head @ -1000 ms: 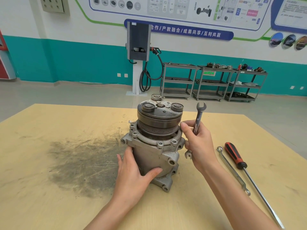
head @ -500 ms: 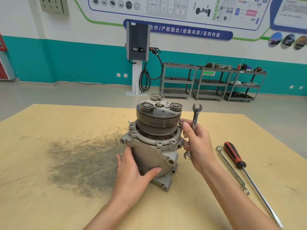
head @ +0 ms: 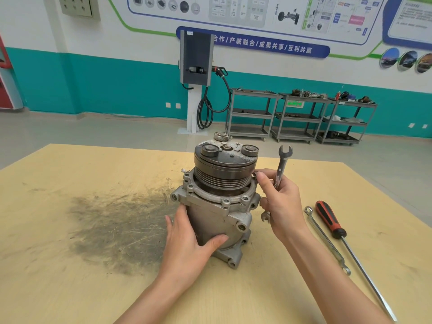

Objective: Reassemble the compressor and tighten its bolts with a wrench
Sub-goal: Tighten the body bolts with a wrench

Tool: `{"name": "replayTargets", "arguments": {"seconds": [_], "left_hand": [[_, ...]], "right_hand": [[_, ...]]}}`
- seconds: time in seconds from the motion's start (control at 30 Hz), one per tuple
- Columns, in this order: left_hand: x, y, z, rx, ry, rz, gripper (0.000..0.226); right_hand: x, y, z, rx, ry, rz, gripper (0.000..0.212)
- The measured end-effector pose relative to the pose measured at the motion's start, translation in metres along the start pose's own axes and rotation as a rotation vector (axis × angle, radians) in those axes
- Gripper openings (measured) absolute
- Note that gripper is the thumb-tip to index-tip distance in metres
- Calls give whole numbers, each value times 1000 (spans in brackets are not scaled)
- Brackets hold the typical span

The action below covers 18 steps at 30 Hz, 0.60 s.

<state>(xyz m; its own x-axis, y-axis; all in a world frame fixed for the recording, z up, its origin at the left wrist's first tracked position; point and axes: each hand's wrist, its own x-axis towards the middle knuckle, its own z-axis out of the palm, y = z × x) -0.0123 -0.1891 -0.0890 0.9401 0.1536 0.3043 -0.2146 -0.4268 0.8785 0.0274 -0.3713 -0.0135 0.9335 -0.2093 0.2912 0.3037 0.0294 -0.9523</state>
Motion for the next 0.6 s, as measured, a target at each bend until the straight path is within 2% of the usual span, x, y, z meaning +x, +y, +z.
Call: {"name": "replayTargets", "arguments": {"seconds": [0.3, 0.6], "left_hand": [[0, 1, 0, 2, 0, 4, 106], [0, 2, -2, 1, 3, 23, 102]], "right_hand": [[-1, 0, -1, 18, -6, 16, 17], [-1, -3, 2, 20, -19, -9, 11]]}}
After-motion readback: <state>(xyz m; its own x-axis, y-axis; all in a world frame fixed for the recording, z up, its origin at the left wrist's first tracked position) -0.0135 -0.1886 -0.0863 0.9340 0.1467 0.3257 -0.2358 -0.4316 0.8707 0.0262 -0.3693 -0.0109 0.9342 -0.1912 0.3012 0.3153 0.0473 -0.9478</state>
